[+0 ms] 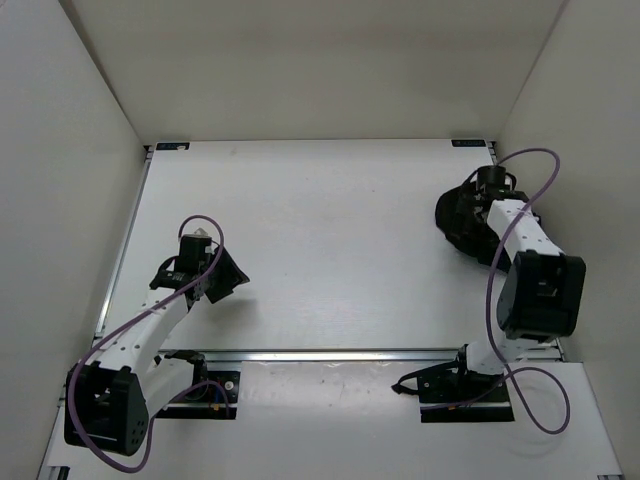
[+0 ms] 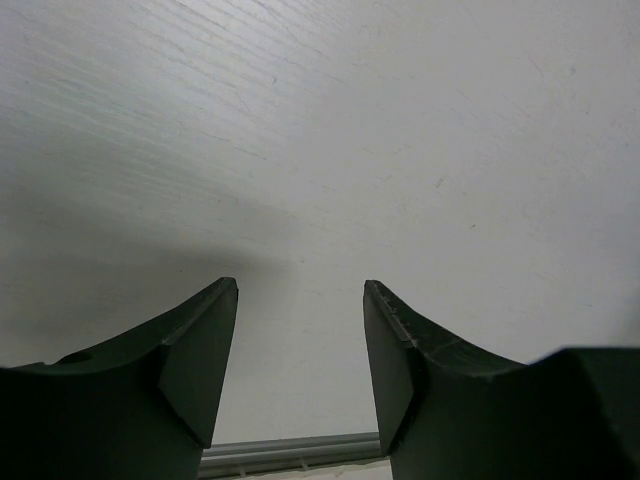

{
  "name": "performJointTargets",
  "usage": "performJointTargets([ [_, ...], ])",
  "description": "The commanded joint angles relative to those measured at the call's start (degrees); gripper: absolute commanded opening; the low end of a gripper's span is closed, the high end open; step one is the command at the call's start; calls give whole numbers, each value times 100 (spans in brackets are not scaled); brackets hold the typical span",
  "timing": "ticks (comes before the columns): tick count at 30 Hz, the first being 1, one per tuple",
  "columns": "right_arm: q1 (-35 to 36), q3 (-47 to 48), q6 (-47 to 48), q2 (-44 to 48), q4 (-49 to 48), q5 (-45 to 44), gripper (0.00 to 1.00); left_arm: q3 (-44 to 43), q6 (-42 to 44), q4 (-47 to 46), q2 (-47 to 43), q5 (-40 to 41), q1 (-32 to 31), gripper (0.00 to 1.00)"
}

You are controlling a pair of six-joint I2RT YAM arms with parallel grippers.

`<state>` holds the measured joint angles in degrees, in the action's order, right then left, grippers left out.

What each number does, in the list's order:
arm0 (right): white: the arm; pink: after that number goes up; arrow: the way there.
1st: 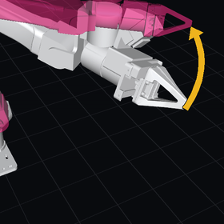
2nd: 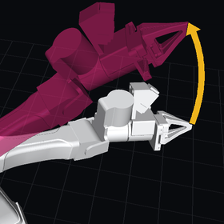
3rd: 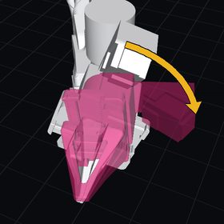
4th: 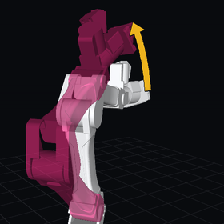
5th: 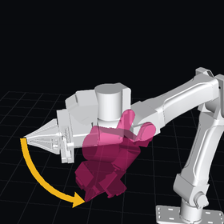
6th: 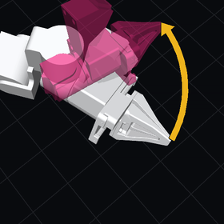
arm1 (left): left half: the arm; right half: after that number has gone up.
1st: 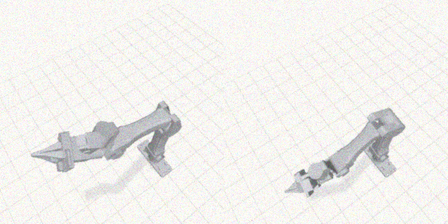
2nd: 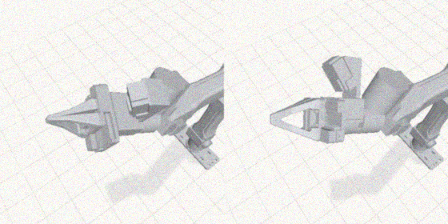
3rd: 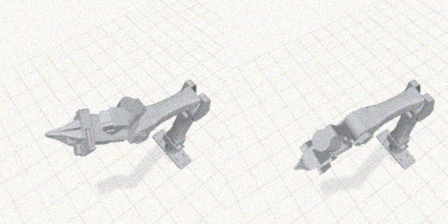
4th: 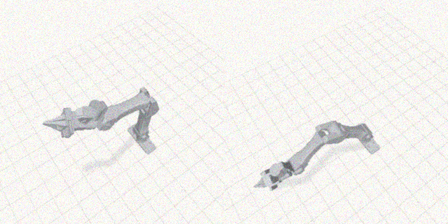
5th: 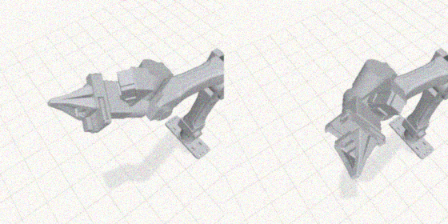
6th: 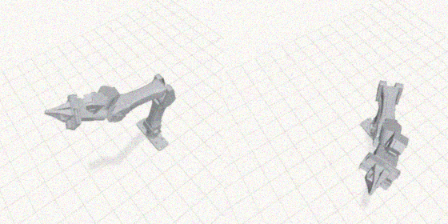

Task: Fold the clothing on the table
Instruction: Grab the skirt from the pile, then move the skirt to the center of the board

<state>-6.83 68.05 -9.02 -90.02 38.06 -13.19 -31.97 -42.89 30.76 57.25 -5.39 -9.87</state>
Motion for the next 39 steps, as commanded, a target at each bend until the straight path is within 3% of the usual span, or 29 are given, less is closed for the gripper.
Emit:
performJointTargets([
  [1, -143, -108, 40, -454, -299, -377, 77, -99, 27, -106, 58, -6, -15, 64],
  [6, -196, 76, 110, -1079, -396, -132, 70, -56, 18, -141, 67, 3, 20, 63],
  [7, -161, 190, 119, -1149, -327, -9, 43, -47, 1, -115, 75, 20, -6, 63],
  [8, -143, 295, 128, -1158, -326, 53, 7, -47, 9, -149, 75, -6, -15, 63],
  [9, -108, 505, 146, -1124, -256, 236, 1, -47, 9, -106, 75, -6, -6, 63],
  [11, 67, 769, 137, -827, -177, 710, 0, -55, 0, -141, 58, -6, -24, 63],
  [14, 514, 973, 67, 307, -816, 1658, 0, -29, -8, -141, 40, -15, -6, 64],
  [17, 1373, 1226, -74, 1238, -1467, 1426, 0, -3, -44, -167, 31, -41, -33, 63],
  [21, 2306, 2149, 162, 1364, -1294, 697, 0, -81, -61, -124, -21, 29, -33, 63],
  [24, 2380, 2432, 155, 1294, -1091, 799, 1, -178, -44, -44, -83, 29, 90, 64],
  [29, 2309, 1811, -319, 1329, -854, 1555, 0, -433, 114, 175, -188, 134, 257, 64],
  [31, 2336, 1555, -556, 1294, -434, 1416, 0, -530, 167, 228, -180, 213, 301, 64],
  [33, 2213, 1308, -741, 1337, 42, 1364, 10, -635, 237, 290, -197, 266, 345, 65],
  [35, 1906, 922, -812, 1338, 463, 1669, 39, -740, 325, 404, -188, 398, 398, 65],
  [38, 1554, 543, -637, 1434, 412, 1960, 59, -1012, 378, 518, -93, 530, 424, 65],
  [39, 1501, 525, -584, 1391, 334, 1961, 60, -1118, 343, 510, 4, 530, 424, 66],
])
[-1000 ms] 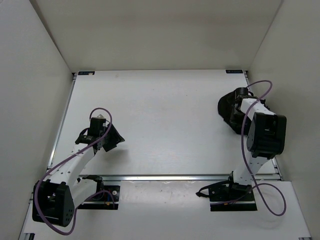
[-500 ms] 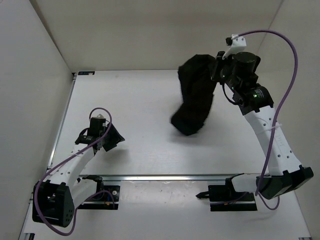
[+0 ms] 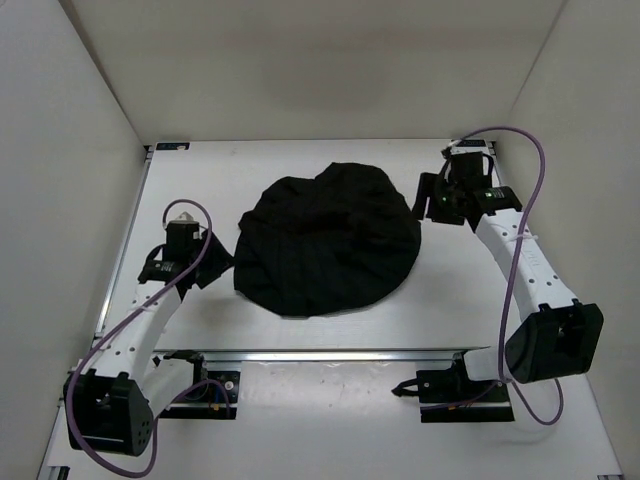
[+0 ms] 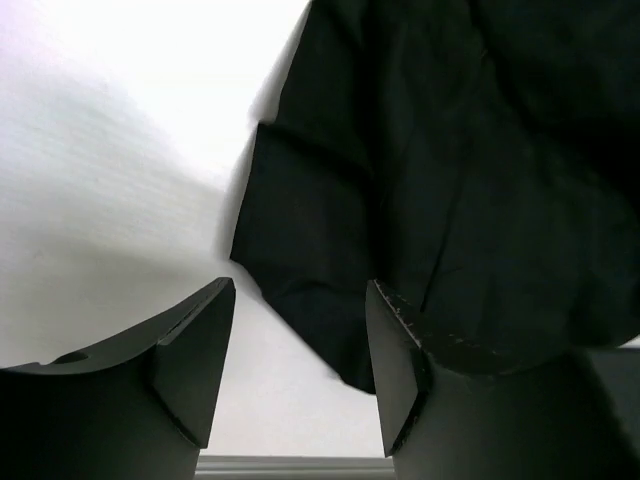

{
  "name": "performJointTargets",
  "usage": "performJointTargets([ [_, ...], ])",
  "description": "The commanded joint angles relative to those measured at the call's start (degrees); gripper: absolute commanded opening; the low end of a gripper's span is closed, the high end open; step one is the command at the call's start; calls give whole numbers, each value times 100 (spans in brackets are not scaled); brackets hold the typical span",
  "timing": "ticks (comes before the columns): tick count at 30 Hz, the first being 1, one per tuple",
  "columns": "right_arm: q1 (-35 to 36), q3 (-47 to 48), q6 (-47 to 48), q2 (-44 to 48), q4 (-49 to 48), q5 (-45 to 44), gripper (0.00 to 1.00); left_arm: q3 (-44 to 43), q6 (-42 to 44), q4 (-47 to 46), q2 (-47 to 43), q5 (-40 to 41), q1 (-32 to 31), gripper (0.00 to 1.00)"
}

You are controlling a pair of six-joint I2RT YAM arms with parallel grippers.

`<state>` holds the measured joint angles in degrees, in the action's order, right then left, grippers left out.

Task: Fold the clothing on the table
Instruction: Move the skirt to the center of the board, then flatten the skirt out

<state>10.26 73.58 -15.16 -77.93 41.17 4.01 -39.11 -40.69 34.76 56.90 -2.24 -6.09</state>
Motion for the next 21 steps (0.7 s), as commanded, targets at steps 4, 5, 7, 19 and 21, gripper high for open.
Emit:
performJointTargets([
  [4, -157, 349, 486, -432, -222, 565, 62, -799, -114, -241, 636, 145, -277, 65],
  [5, -130, 576, 644, -755, -180, 609, 62, -1008, -237, -338, 968, 119, -409, 65],
  [7, 141, 1041, 794, -1319, -136, 593, 61, -1387, -369, -470, 1558, -38, -822, 63],
  [19, 1267, 3444, 1779, -3597, 199, 757, 64, -3032, -888, -383, 4495, -102, -1711, 67],
  [21, 1390, 3417, 1805, -3737, 164, 855, 71, -2980, -844, -374, 4663, -40, -1712, 67],
])
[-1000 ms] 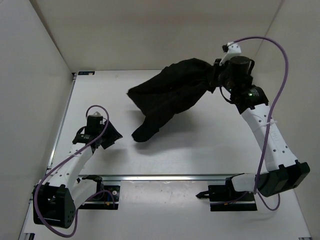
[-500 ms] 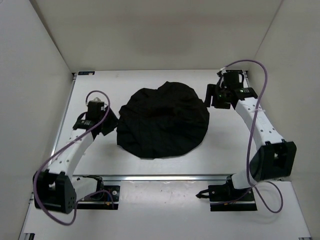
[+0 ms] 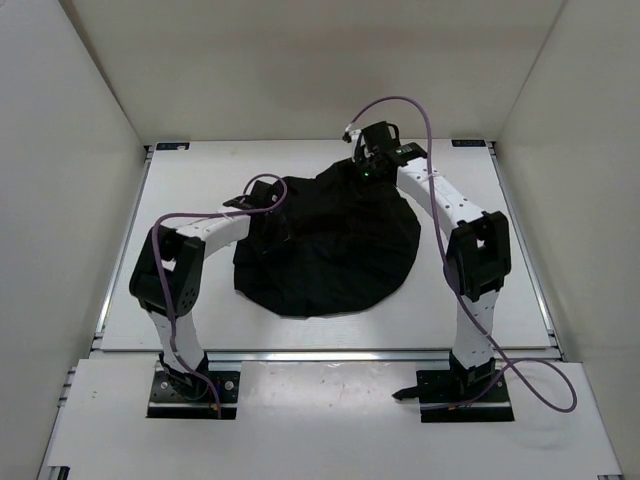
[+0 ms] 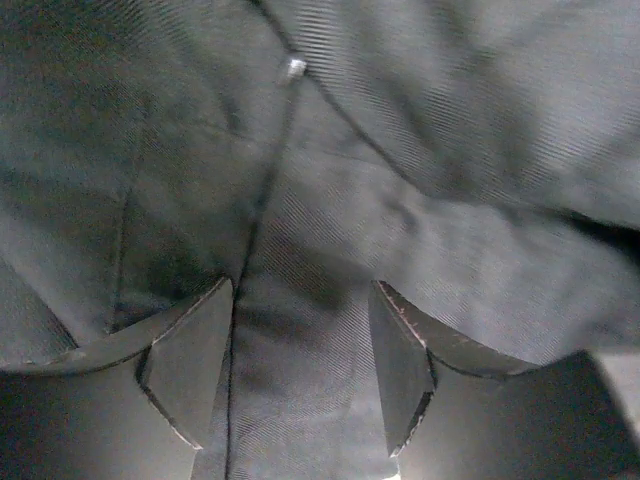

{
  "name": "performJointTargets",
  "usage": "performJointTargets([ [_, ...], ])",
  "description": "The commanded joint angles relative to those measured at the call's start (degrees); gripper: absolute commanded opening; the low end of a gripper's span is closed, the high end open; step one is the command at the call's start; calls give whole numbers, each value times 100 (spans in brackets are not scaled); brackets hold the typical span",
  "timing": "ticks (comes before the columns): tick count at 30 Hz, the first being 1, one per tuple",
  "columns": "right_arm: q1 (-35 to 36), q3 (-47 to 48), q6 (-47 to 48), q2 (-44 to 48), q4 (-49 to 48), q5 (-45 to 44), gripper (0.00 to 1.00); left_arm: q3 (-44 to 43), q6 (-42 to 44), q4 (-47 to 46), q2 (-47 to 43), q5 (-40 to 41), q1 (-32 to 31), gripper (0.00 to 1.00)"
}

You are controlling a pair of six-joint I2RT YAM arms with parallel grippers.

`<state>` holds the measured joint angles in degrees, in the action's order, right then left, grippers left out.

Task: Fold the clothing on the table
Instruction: Flatten the skirt out

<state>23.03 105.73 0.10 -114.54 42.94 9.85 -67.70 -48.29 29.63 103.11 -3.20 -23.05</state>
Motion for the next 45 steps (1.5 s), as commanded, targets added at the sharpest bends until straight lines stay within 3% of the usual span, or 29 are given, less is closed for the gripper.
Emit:
performJointTargets([
  [1, 140, 202, 298, -190, 4, 272, 75, -51, -84, 131, 112, 65, -7, 68],
  [3, 333, 211, 385, -375, 39, 281, 89, 20, -31, 131, 209, 161, 28, 67],
  [5, 430, 255, 394, -577, 92, 325, 91, 56, 13, 114, 323, 249, 11, 61],
  [6, 492, 272, 412, -743, 118, 351, 89, 47, 48, 96, 376, 232, 11, 42],
  [7, 571, 342, 403, -867, 118, 412, 77, 99, 65, 113, 385, 180, 2, 12],
  [8, 537, 343, 395, -955, 118, 456, 68, 143, 74, 79, 403, 162, 2, 0],
  [9, 536, 308, 368, -991, 66, 596, 46, 161, 92, 35, 385, 127, 19, 0],
  [10, 528, 342, 307, -1052, 74, 658, 5, 204, 144, 17, 307, 83, 11, 0],
  [11, 484, 360, 141, -1053, 74, 650, 0, 240, 171, -53, 219, 48, 28, 0],
  [14, 264, -6, -429, -625, -56, 737, 0, 363, 434, -80, -184, -163, 177, 0],
  [19, -490, -1832, -1475, 930, -663, 914, 0, 600, 882, 95, -1064, -356, 730, 0],
  [23, -633, -3214, -1820, 2039, -385, 599, 0, 644, 1347, 683, -1424, -436, 1021, 0],
  [25, -467, -3541, -1680, 2365, -295, 266, 6, 784, 1489, 746, -1565, -470, 1048, 0],
  [26, -309, -3638, -1514, 2662, -303, 37, 17, 924, 1542, 668, -1662, -619, 1057, 0],
  [33, 606, -2665, -671, 2842, -891, -739, 56, 1671, 1472, 281, -1707, -1129, 960, 0],
  [39, 1150, -1759, 172, 1718, -1059, 245, 57, 1910, 1358, 70, -1689, -1236, 925, 0],
  [45, 1695, -1740, 1114, 926, -1279, 720, 57, 1954, 1384, 34, -1654, -1306, 995, 0],
])
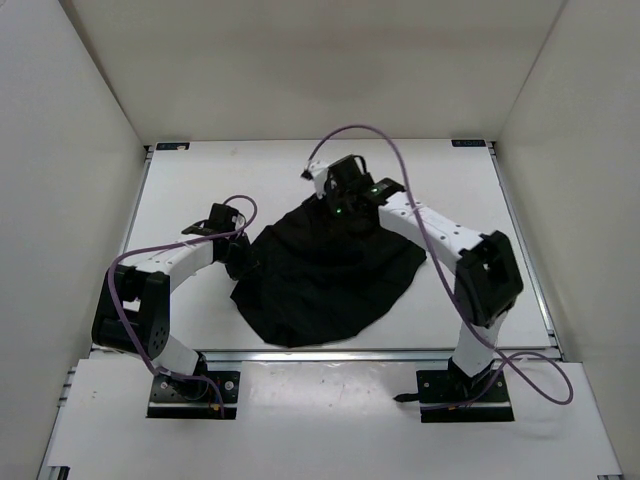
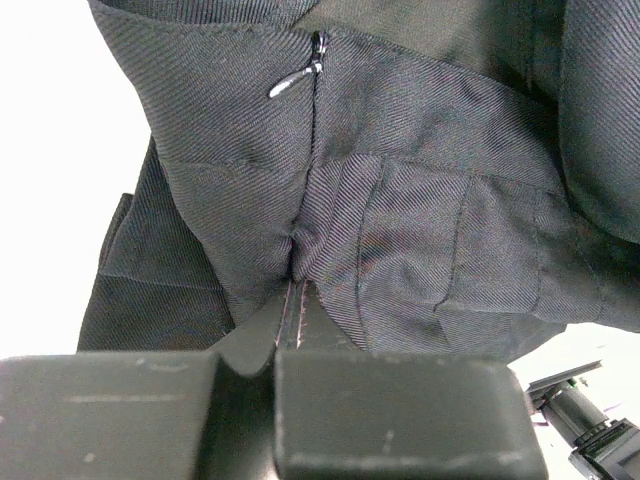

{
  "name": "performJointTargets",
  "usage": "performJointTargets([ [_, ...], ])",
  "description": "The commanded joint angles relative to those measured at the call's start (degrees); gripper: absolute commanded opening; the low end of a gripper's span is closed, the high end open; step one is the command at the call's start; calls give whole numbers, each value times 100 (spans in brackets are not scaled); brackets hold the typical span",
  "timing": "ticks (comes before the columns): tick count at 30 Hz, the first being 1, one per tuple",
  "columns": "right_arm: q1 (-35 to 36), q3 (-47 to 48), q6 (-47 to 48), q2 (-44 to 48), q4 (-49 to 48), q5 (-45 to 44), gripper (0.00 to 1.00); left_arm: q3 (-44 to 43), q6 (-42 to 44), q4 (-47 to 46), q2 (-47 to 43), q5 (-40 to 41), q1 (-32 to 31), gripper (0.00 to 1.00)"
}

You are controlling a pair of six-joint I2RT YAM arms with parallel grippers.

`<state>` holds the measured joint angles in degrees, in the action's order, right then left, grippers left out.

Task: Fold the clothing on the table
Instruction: Flatten the skirt out

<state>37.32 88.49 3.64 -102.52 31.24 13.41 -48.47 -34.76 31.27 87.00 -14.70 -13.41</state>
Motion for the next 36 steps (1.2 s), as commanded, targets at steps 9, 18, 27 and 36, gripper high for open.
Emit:
performJointTargets([
  [9, 654, -174, 1394, -980, -120, 5, 36, 101, 92, -165, 10, -147, 137, 0],
  [18, -126, 1188, 191, -815, 427, 328, 0, -1013, -74, -59, -490, -182, 584, 0],
  [27, -1876, -602, -2172, 2531, -1804, 1988, 0, -2096, -926, -797, -1851, -384, 901, 0],
  [36, -3723, -720, -3184, 4109, -1947, 3465, 0, -2202, -1216, -1052, -2846, -183, 901, 0],
])
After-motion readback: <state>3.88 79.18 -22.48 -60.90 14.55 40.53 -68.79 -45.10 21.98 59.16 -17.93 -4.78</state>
